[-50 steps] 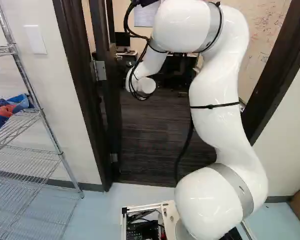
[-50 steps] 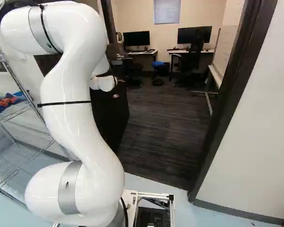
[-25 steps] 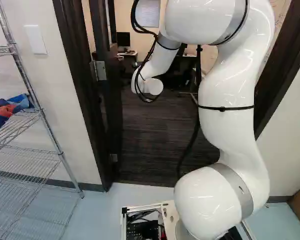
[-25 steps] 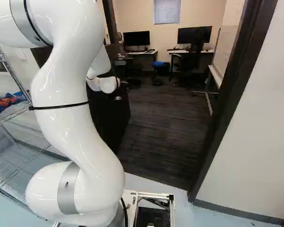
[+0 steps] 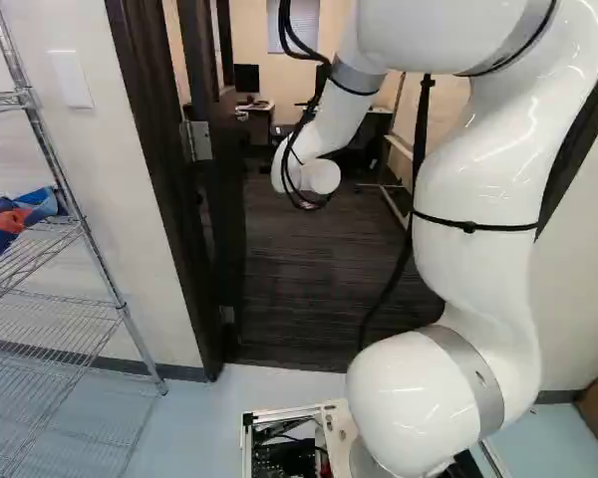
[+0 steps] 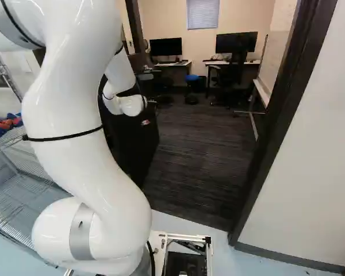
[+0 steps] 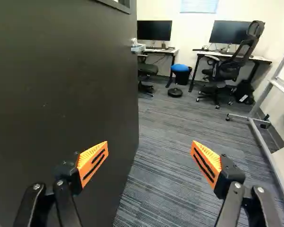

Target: Open the door and move inside

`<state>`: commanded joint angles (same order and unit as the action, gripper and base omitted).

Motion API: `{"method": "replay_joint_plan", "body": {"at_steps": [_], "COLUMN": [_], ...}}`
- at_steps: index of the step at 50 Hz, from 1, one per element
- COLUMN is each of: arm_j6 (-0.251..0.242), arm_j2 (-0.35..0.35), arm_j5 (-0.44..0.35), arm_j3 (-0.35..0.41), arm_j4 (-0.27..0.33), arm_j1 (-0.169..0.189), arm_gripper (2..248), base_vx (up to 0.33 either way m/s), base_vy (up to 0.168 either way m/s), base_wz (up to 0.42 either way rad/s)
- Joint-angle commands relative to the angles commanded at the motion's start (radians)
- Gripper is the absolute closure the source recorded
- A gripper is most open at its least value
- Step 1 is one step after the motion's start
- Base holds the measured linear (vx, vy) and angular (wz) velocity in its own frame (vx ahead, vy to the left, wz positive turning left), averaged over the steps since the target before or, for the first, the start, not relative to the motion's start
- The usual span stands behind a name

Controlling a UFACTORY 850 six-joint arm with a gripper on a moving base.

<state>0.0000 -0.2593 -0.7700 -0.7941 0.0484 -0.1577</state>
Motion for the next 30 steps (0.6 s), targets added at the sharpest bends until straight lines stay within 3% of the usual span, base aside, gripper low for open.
{"method": "replay_joint_plan", "body": {"at_steps": [30], "arm_j6": [0.000], "arm_j2": [0.148], "arm_j5": [0.000], "arm_j3": [0.166], "arm_j4": [0.134], "arm_j1": [0.045], "arm_gripper": [3], "base_vx": [0.000], "base_vy": [0.000], "base_wz": [0.000]}}
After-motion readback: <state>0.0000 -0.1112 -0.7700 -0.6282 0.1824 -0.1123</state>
